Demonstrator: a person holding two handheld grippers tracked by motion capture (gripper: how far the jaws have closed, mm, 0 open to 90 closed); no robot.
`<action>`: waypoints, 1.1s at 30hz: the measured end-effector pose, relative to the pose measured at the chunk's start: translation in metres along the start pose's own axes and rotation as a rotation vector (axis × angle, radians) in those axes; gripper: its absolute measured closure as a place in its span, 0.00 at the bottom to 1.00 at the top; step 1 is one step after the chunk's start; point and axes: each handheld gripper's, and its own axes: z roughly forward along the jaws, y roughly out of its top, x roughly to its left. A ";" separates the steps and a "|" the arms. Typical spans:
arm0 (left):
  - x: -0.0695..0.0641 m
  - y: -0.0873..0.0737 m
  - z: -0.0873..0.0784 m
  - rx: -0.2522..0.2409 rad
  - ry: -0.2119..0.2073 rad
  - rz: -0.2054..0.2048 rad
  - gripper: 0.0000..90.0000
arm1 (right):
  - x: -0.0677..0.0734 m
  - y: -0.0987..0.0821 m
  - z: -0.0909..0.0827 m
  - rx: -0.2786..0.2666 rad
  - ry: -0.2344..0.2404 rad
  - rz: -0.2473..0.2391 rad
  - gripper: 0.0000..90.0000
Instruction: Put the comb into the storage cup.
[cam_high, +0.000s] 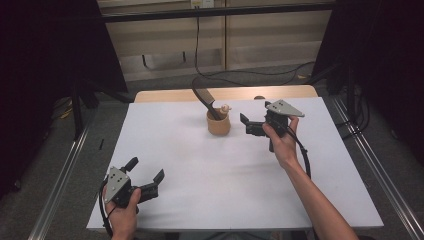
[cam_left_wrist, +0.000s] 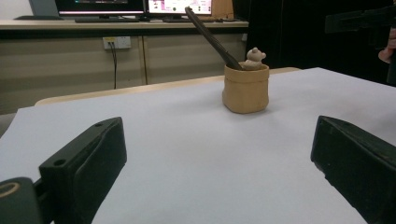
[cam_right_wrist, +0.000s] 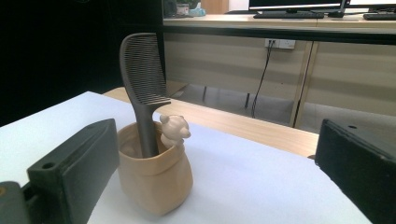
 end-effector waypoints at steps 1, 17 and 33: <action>0.000 0.000 0.000 0.000 0.003 0.002 0.04 | 0.000 0.000 -0.001 0.001 -0.008 0.001 0.00; 0.001 0.000 -0.003 -0.001 0.004 0.014 0.04 | -0.011 -0.011 -0.030 -0.001 -0.050 0.003 0.00; 0.001 -0.001 -0.003 -0.006 0.015 -0.006 0.04 | -0.015 -0.023 -0.056 -0.023 -0.082 -0.009 0.00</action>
